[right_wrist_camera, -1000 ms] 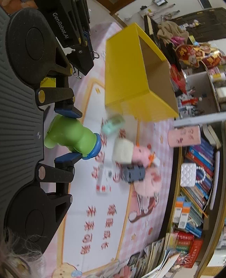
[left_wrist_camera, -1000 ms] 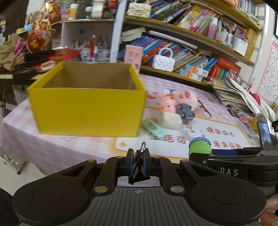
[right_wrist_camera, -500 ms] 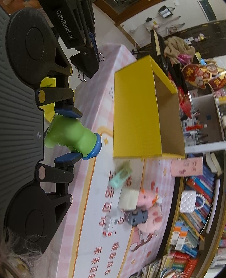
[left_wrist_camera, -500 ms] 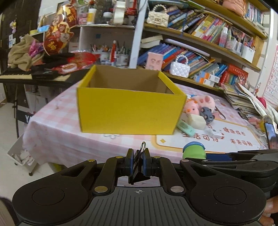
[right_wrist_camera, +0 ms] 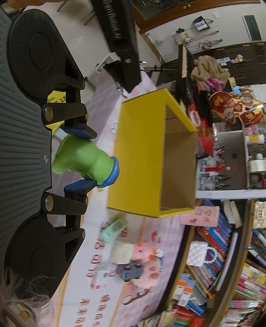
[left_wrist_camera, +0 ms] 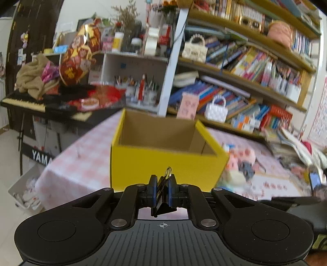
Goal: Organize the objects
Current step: 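Carry the bottle and the clip up over the yellow box with both tools, then open the left tool to drop the clip while the right tool releases the bottle into the box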
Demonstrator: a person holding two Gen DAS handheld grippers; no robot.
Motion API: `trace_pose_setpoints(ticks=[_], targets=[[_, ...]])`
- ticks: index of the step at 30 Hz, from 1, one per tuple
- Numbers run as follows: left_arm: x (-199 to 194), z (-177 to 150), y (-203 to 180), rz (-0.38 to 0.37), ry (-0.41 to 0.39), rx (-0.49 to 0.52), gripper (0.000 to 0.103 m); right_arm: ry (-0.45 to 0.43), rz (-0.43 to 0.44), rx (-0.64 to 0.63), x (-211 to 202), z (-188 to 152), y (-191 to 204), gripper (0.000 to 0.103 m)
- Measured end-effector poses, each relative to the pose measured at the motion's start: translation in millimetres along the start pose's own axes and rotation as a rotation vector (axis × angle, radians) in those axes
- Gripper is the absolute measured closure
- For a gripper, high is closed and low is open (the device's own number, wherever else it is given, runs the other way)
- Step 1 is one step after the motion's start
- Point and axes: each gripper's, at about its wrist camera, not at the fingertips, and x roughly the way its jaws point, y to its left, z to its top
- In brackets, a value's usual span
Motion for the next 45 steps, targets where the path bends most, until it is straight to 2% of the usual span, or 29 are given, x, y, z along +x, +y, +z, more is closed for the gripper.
trace_pose_setpoints(ticks=[5, 10, 16, 18, 21, 25, 30, 33, 40, 44, 45], targets=[[11, 29, 4, -0.021, -0.07, 0.027, 0.094, -0.081, -0.001, -0.026, 3, 29, 4, 0.062], [34, 60, 8, -0.03, -0.127, 0.036, 0.094, -0.198, -0.043, -0.089, 14, 70, 3, 0.062], [71, 85, 5, -0.029, -0.142, 0.057, 0.094, -0.22, -0.107, -0.082, 57, 110, -10, 0.062], [84, 88, 3, -0.025, -0.132, 0.06, 0.094, -0.212, -0.12, -0.093, 75, 119, -14, 0.062], [108, 89, 1, -0.015, -0.099, 0.07, 0.094, -0.163, -0.092, -0.139, 105, 130, -19, 0.062], [138, 83, 1, 0.016, -0.027, 0.1, 0.094, -0.031, 0.004, -0.198, 141, 131, -26, 0.062], [162, 75, 2, 0.043, 0.05, 0.118, 0.094, 0.109, 0.076, -0.256, 169, 123, -34, 0.062], [172, 73, 2, 0.055, 0.079, 0.115, 0.094, 0.121, 0.141, -0.234, 175, 125, -46, 0.062], [193, 67, 2, 0.084, 0.146, 0.103, 0.093, 0.12, 0.228, -0.349, 183, 134, -53, 0.062], [201, 67, 0, 0.097, 0.177, 0.106, 0.092, 0.109, 0.24, -0.371, 188, 138, -57, 0.06], [201, 67, -1, 0.105, 0.179, 0.109, 0.089, 0.105, 0.233, -0.374, 189, 138, -57, 0.059]])
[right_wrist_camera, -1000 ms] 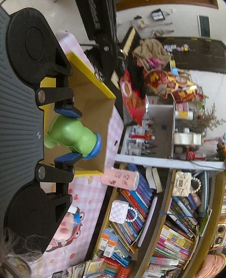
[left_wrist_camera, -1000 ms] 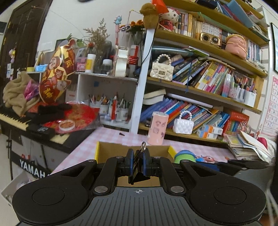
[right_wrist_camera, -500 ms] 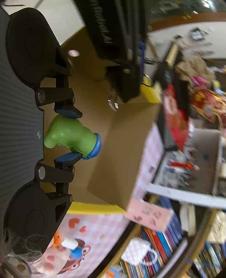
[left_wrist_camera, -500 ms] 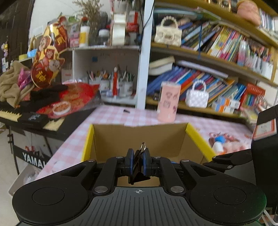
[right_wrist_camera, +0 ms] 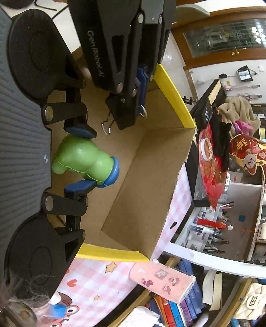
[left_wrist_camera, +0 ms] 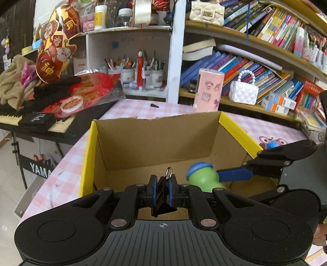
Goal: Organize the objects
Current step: 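Open the left tool to drop the clip while the right tool releases the bottle into the box, then move both open tools back over the remaining objects on the table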
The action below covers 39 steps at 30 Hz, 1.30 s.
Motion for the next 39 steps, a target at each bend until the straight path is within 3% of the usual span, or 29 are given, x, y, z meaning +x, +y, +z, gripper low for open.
trace_pose_setpoints(ticks=[2, 6, 8, 15, 22, 25, 28, 32, 37, 39], targets=[[-1, 1, -2, -0.003, -0.002, 0.005, 0.084, -0.015, -0.009, 0.0, -2, -1, 2, 0.058], [-16, 6, -8, 0.013, -0.077, 0.002, 0.038, -0.08, -0.059, 0.008, -13, -8, 5, 0.049], [-33, 8, -10, 0.009, -0.152, -0.006, 0.034, -0.105, -0.074, 0.032, -23, -11, 5, 0.049], [-89, 8, -16, -0.026, -0.296, -0.058, 0.028, -0.262, -0.14, 0.139, -80, -23, 8, 0.048], [-134, -27, -26, -0.011, -0.311, -0.07, 0.022, -0.314, -0.214, 0.226, -129, -55, 31, 0.048], [-144, -48, -26, 0.003, -0.28, -0.096, 0.02, -0.283, -0.23, 0.263, -137, -76, 45, 0.048], [-147, -73, -29, 0.044, -0.225, -0.106, 0.02, -0.166, -0.224, 0.333, -129, -96, 56, 0.05], [-152, -98, -30, 0.036, -0.168, -0.109, 0.02, -0.053, -0.268, 0.412, -124, -127, 71, 0.051], [-155, -119, -35, 0.019, -0.115, -0.096, 0.02, -0.034, -0.342, 0.405, -139, -154, 91, 0.052], [-157, -125, -42, 0.023, -0.109, -0.071, 0.02, -0.022, -0.356, 0.412, -145, -163, 95, 0.058]])
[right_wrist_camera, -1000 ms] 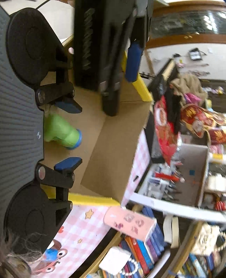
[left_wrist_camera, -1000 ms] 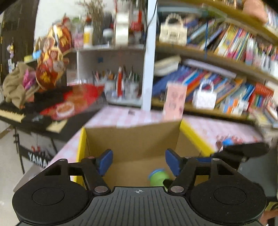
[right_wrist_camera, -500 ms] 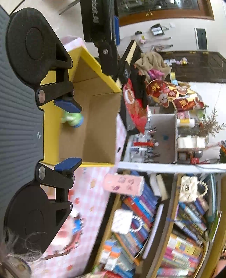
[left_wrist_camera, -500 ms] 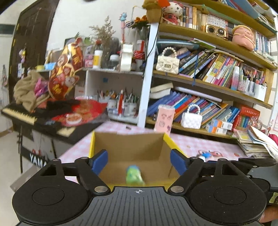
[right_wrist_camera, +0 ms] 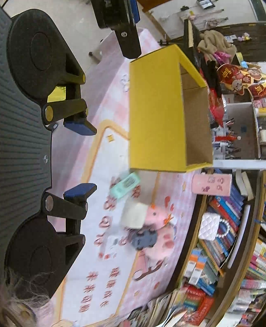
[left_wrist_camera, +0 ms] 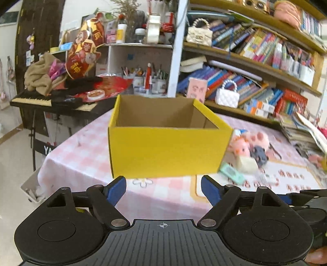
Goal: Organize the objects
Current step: 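Move both open tools back over the remaining objects on the table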
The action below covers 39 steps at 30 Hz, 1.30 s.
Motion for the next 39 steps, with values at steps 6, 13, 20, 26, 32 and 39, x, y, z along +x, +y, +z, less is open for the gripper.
trace_pose_setpoints(ticks=[6, 13, 20, 26, 32, 39], targets=[[-7, -15, -23, -0.028, -0.004, 0.101, 0.016, 0.015, -0.125, 0.064, -15, -20, -13, 0.059], [-6, -29, -38, -0.118, 0.068, 0.106, 0.016, 0.033, -0.22, 0.162, -30, -41, -35, 0.059], [6, -31, -58, -0.172, 0.128, 0.117, 0.016, 0.076, -0.255, 0.218, -36, -50, -60, 0.059], [23, -22, -97, -0.241, 0.137, 0.153, 0.016, 0.057, -0.295, 0.216, -42, -52, -86, 0.059], [39, -7, -122, -0.243, 0.127, 0.179, 0.016, 0.052, -0.304, 0.257, -36, -45, -118, 0.058], [62, 7, -140, -0.19, 0.127, 0.174, 0.016, 0.051, -0.256, 0.237, -15, -29, -141, 0.058]])
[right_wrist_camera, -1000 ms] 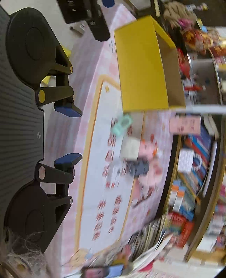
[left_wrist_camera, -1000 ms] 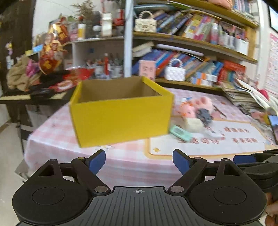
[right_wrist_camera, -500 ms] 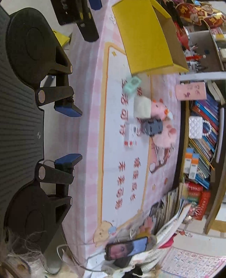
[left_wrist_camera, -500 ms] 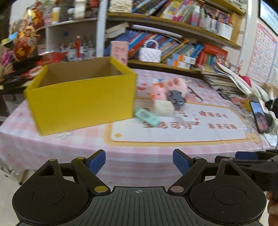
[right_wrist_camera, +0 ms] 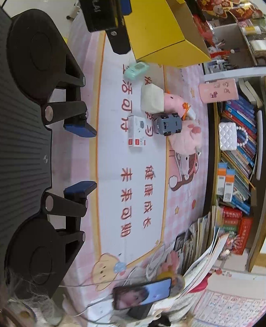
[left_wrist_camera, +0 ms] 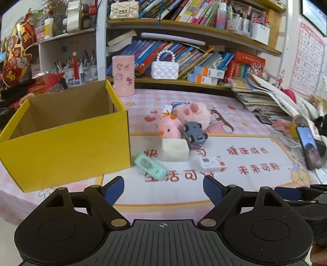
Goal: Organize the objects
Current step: 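Move both open tools back over the remaining objects on the table, then grasp the white-and-red card box with the right tool while the left tool grasps the mint-green fan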
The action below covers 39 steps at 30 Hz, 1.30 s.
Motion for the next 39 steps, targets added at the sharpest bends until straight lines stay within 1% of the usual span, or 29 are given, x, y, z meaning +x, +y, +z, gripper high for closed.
trace_pose_setpoints(ticks=[6, 11, 16, 17, 18, 20, 23, 26, 27, 32, 33, 34, 35, 37, 39], targets=[[18, 15, -2, 0.068, 0.004, -0.017, 0.016, -0.031, 0.052, -0.085, 22, 18, 3, 0.058], [28, 25, -2, 0.127, 0.007, -0.045, 0.016, -0.029, 0.098, -0.122, 47, 32, 8, 0.057], [32, 28, 0, 0.176, 0.026, -0.059, 0.016, -0.021, 0.135, -0.133, 72, 45, 13, 0.049], [32, 27, 0, 0.187, 0.033, -0.062, 0.016, -0.019, 0.137, -0.132, 77, 47, 15, 0.044], [33, 27, 0, 0.196, 0.04, -0.065, 0.016, -0.014, 0.142, -0.13, 82, 49, 16, 0.042], [34, 26, 0, 0.211, 0.053, -0.07, 0.016, -0.001, 0.16, -0.122, 90, 52, 17, 0.041], [36, 26, -2, 0.228, 0.066, -0.068, 0.016, 0.017, 0.179, -0.119, 101, 55, 19, 0.041], [39, 28, -4, 0.235, 0.074, -0.071, 0.016, 0.016, 0.192, -0.14, 107, 56, 20, 0.045], [41, 29, -5, 0.234, 0.074, -0.071, 0.016, 0.018, 0.195, -0.149, 109, 57, 20, 0.049], [54, 33, -8, 0.2, 0.084, -0.094, 0.017, 0.005, 0.211, -0.142, 110, 63, 9, 0.05], [59, 34, -8, 0.196, 0.085, -0.112, 0.019, -0.005, 0.212, -0.137, 108, 66, 5, 0.05], [63, 34, -7, 0.194, 0.088, -0.128, 0.023, -0.012, 0.211, -0.137, 106, 68, 2, 0.05], [68, 34, -7, 0.192, 0.096, -0.14, 0.025, -0.02, 0.207, -0.137, 104, 70, -1, 0.05], [81, 34, -7, 0.184, 0.126, -0.153, 0.04, -0.034, 0.201, -0.137, 99, 74, -8, 0.05], [96, 32, -9, 0.195, 0.157, -0.148, 0.046, -0.04, 0.197, -0.136, 95, 76, -14, 0.05]])
